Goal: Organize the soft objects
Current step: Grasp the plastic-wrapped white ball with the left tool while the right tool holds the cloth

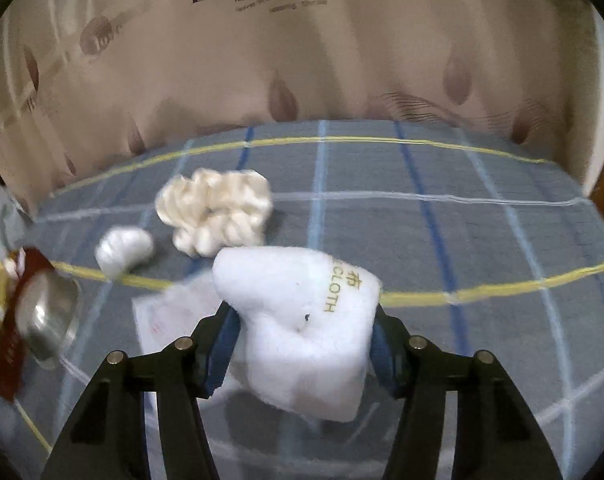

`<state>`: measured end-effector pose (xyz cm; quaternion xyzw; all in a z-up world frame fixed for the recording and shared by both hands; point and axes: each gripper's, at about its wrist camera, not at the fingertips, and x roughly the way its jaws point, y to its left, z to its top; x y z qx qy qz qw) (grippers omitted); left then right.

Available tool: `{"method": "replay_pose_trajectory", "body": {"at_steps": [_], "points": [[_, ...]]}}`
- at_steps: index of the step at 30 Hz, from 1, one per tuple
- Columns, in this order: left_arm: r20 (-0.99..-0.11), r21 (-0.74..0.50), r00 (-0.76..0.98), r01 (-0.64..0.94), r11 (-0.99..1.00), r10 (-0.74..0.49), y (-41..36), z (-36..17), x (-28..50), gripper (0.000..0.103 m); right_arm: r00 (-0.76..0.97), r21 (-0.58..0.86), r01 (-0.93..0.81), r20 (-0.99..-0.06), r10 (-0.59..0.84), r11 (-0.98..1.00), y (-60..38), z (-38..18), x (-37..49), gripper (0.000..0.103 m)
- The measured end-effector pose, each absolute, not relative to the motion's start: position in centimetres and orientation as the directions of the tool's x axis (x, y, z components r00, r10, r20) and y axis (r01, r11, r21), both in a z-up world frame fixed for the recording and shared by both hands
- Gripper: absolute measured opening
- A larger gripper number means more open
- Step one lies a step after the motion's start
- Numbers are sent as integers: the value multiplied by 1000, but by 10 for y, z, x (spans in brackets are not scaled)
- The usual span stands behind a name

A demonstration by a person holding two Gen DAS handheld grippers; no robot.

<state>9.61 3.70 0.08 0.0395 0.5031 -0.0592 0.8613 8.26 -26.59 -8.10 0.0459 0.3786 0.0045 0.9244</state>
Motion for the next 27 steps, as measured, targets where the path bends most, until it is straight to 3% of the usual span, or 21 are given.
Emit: {"method": "replay_pose_trajectory", "body": {"at_steps": [6,14,18,27], "points": [[-874,-43,459,255,966,-160,-5,-4,122,49,696,4,91,-716,-61,996,-287,-94,52,52],[-880,24,442,405,914,-173,-52,-25,152,53,673,122,154,-740,-13,981,-314,-108,47,47],[-896,-13,395,437,899,-205,-64,-37,169,53,669,128,152,-743,-6,980,-315,-110,48,47],[-937,-10,311,422,907,-156,-75,-70,210,53,667,123,148,-745,-7,981,-315,-110,47,47]]}}
